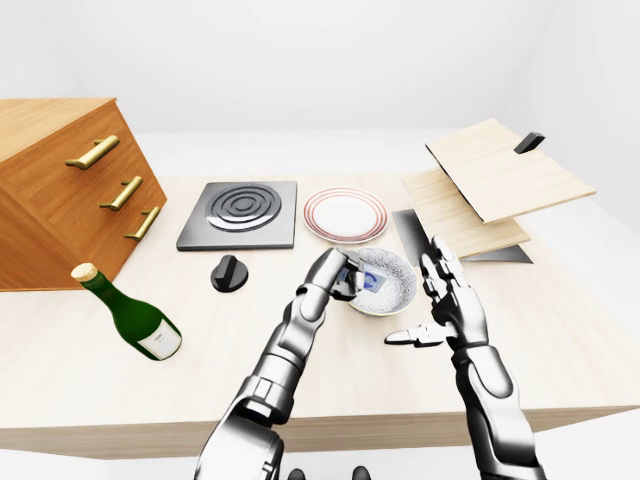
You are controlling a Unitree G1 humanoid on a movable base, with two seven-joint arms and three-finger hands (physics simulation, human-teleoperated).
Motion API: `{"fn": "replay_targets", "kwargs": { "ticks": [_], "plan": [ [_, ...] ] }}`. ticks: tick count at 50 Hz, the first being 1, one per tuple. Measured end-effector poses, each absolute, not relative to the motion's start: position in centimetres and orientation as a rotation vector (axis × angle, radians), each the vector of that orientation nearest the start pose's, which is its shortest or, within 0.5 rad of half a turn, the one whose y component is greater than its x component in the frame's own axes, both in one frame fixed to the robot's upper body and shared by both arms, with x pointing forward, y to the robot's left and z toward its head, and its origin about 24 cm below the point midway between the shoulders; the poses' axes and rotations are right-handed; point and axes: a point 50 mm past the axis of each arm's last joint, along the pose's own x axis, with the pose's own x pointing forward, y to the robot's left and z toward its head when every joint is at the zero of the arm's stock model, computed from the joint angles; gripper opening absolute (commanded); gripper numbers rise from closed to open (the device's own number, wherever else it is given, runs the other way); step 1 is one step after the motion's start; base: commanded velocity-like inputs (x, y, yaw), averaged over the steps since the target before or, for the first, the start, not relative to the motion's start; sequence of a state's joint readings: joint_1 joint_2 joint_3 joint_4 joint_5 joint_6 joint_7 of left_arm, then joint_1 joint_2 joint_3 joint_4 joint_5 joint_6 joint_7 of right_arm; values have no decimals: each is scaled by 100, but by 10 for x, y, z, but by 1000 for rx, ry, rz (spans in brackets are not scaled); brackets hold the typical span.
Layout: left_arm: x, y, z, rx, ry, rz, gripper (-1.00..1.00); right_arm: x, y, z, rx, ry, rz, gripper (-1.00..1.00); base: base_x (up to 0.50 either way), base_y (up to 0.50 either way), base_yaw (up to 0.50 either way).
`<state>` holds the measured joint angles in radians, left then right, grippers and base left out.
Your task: Pick up the cream cheese and put it in the bowl.
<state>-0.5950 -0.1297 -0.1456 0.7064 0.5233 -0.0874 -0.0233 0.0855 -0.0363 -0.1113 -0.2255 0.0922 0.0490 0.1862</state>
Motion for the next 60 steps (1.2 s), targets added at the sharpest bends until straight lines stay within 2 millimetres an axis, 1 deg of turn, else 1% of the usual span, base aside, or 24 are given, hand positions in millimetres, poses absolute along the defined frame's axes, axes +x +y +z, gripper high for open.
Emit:
{"fn": "replay_targets", "kwargs": {
  "ticks": [34,35,36,37,38,39,40,41,60],
  "plan": [
    [339,26,48,567,2,-412,-100,241,-185,59,34,-99,65,100,0,0,0],
    [340,26,48,567,3,-413,-41,241,-185,59,34,-99,65,100,0,0,0],
    [340,26,48,574,0,-410,-36,241,-186,59,34,-99,65,100,0,0,0],
    [340,26,49,581,-3,-409,-15,241,-186,59,35,-99,65,100,0,0,0],
    [340,26,49,586,-6,-408,33,241,-186,58,35,-99,65,100,0,0,0],
    [340,26,50,591,-9,-407,72,241,-186,58,35,-99,65,100,0,0,0],
    [341,25,50,595,-11,-407,82,241,-186,58,35,-99,65,100,0,0,0],
    [341,25,51,599,-14,-406,100,241,-186,58,35,-99,65,100,0,0,0],
    [342,23,58,620,-51,-396,100,241,-187,57,35,-98,66,100,0,0,0]
  ]
}}
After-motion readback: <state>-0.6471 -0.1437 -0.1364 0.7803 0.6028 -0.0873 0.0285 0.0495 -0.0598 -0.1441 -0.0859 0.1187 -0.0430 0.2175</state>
